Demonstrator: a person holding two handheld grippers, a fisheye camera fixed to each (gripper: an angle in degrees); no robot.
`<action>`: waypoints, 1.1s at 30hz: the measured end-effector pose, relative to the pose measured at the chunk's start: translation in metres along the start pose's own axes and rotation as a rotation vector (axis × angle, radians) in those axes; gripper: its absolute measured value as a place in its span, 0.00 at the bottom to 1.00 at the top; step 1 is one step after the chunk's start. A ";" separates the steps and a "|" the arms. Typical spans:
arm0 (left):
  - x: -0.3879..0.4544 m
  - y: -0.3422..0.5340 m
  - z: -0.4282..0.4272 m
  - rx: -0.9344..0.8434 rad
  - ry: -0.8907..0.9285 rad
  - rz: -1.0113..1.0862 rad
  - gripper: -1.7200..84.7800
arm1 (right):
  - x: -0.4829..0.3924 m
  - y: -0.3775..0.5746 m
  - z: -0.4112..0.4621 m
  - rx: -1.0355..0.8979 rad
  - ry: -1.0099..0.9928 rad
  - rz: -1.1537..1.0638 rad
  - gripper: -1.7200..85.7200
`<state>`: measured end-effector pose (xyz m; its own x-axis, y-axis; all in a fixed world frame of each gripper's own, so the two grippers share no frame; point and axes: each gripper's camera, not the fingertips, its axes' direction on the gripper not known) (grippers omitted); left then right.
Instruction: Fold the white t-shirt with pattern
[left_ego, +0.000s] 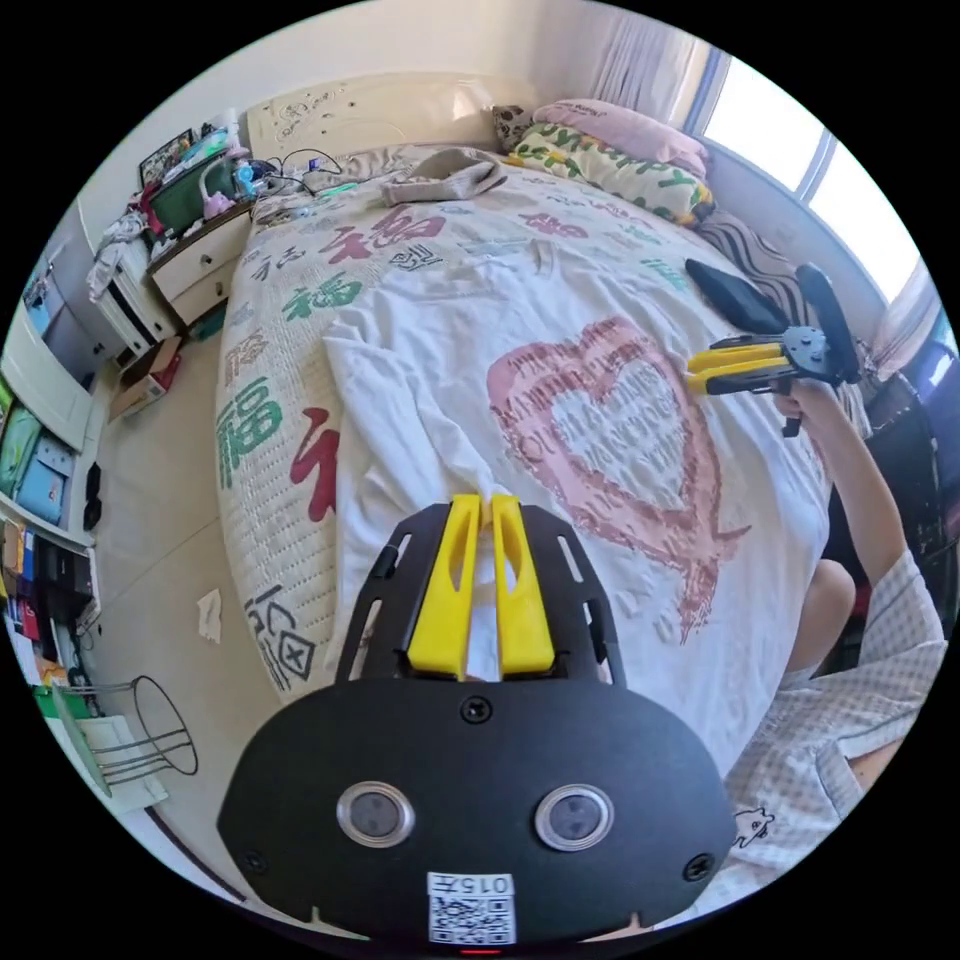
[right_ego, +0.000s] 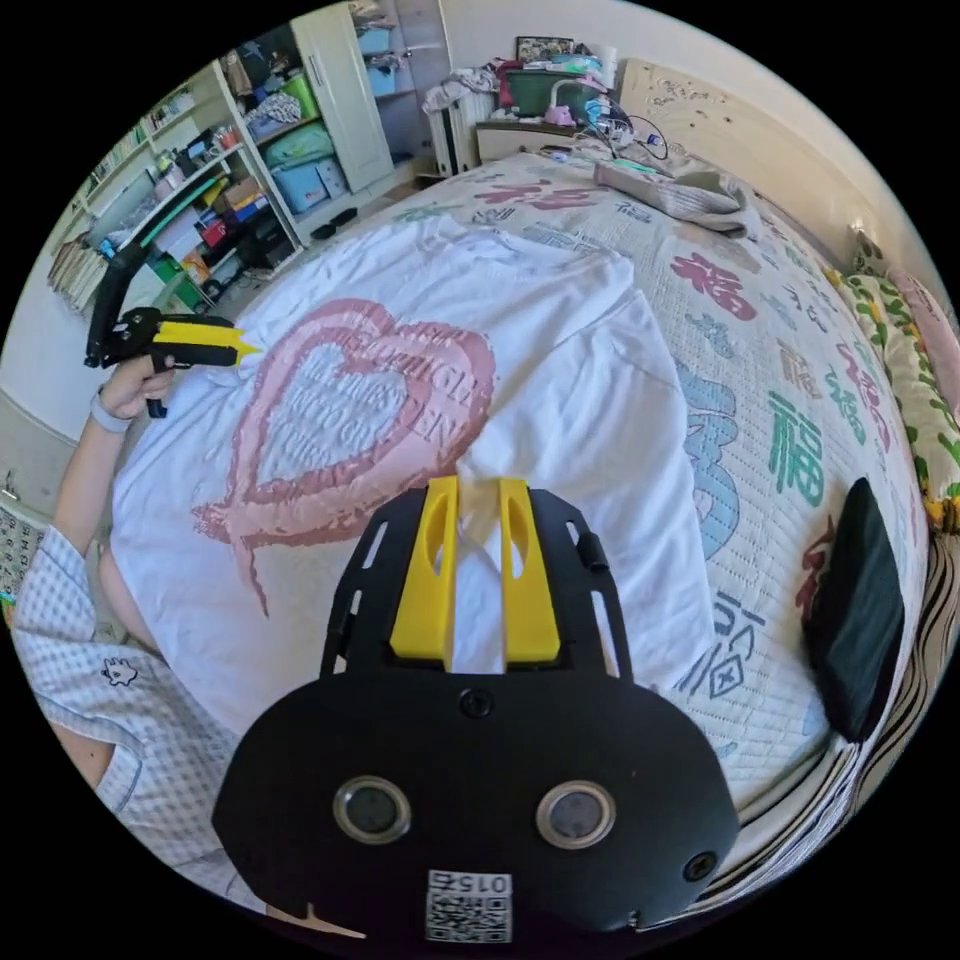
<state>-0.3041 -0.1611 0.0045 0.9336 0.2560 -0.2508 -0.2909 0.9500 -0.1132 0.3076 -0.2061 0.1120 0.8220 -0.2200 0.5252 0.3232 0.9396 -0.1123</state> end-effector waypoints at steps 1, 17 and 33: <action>-0.017 0.001 -0.012 0.028 0.010 -0.022 0.04 | 0.022 0.001 -0.015 0.046 -0.032 0.044 0.04; -0.203 0.024 -0.011 -0.098 -0.269 -0.263 0.04 | 0.205 -0.008 -0.030 -0.019 0.240 0.495 0.05; -0.081 -0.134 0.032 0.010 -0.098 0.010 0.13 | 0.101 -0.146 0.049 -0.030 0.026 0.126 0.15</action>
<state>-0.3345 -0.3036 0.0704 0.9467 0.2817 -0.1562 -0.2991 0.9488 -0.1018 0.3200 -0.3526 0.2231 0.8686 -0.1078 0.4837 0.2303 0.9521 -0.2014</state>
